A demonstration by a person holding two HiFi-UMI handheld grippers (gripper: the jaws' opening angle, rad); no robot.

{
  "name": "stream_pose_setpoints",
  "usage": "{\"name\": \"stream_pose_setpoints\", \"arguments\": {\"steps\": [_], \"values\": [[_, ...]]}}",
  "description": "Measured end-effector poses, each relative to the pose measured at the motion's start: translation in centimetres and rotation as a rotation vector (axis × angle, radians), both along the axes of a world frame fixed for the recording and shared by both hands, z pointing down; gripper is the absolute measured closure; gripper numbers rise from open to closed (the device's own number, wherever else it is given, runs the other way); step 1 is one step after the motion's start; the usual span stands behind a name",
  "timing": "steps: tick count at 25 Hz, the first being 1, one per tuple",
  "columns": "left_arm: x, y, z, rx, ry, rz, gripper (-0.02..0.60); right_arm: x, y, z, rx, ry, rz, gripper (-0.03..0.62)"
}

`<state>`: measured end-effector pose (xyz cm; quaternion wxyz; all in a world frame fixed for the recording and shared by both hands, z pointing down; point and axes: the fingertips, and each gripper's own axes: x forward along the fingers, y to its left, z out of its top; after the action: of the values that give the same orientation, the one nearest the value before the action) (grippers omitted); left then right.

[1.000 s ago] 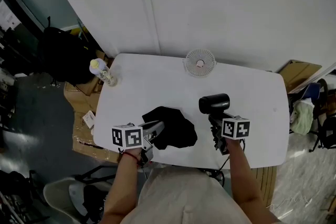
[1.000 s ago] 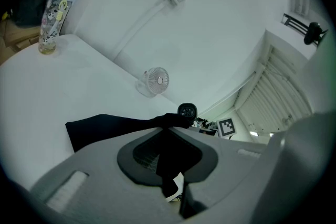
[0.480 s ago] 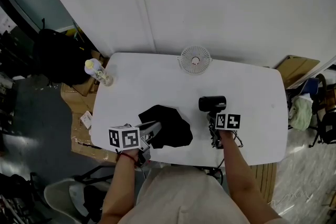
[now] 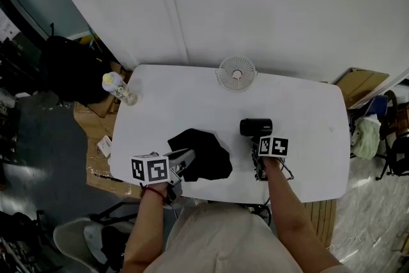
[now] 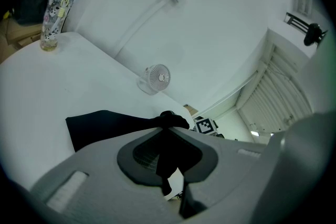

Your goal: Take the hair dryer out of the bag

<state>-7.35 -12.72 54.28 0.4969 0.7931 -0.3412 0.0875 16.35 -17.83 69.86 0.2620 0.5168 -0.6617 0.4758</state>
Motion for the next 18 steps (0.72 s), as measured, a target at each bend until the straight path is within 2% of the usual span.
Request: {"name": "stream_pose_setpoints", "arguments": {"steps": [6,10,18], "values": [[0.0,-0.1,0.1,-0.002,0.001,-0.001,0.543,0.0,-0.3,0.6,0.005,0.006,0.002,0.366],[0.2,-0.2,0.2,-0.003,0.001,0.001,0.545,-0.4,-0.3,0.7,0.033,0.057,-0.055,0.351],[0.3,-0.5,-0.1,0.004,0.004,0.004,0.545,-0.5,-0.3,-1.6,0.107,0.063,-0.1,0.327]]}}
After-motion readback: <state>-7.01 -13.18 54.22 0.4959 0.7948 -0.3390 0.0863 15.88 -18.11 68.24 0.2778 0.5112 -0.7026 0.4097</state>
